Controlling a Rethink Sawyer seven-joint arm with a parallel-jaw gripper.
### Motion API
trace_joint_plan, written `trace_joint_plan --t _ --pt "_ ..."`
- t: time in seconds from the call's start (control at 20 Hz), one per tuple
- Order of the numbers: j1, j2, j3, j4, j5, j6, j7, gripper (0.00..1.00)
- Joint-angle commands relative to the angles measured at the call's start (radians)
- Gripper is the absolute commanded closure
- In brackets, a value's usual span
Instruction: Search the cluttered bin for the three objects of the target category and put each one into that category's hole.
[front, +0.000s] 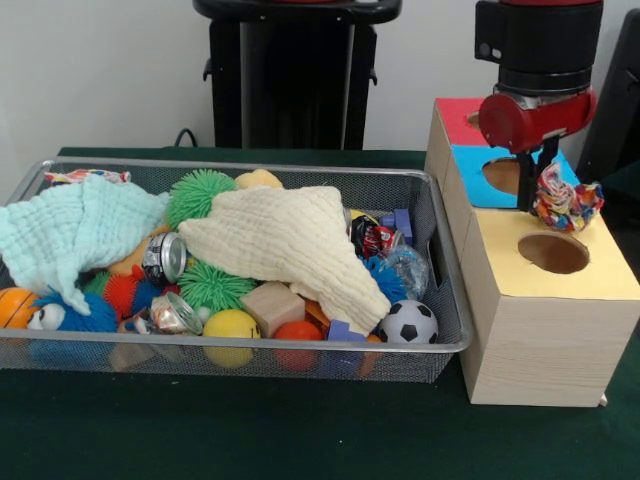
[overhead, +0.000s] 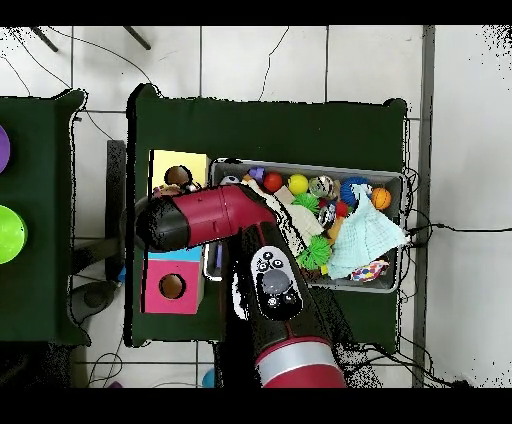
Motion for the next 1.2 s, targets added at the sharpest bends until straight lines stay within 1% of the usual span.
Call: trace_joint_plan --t 0.05,0.2,0.6,0.95,1.2 --pt "-0.012 0.041 -0.012 -0.005 0.010 -0.121 0.196 1.00" --pt "-0.006 0.042 -0.021 -0.005 0.012 -0.131 0.196 1.00" --pt "0.016 0.049 -0.060 -0.023 0.006 -0.105 0.178 1.00" --pt "0.059 0.064 -0.112 -0.046 -0.002 -0.027 0.163 1.00" --pt "0.078 0.069 -0.131 -0.046 0.001 -0.062 0.175 1.00"
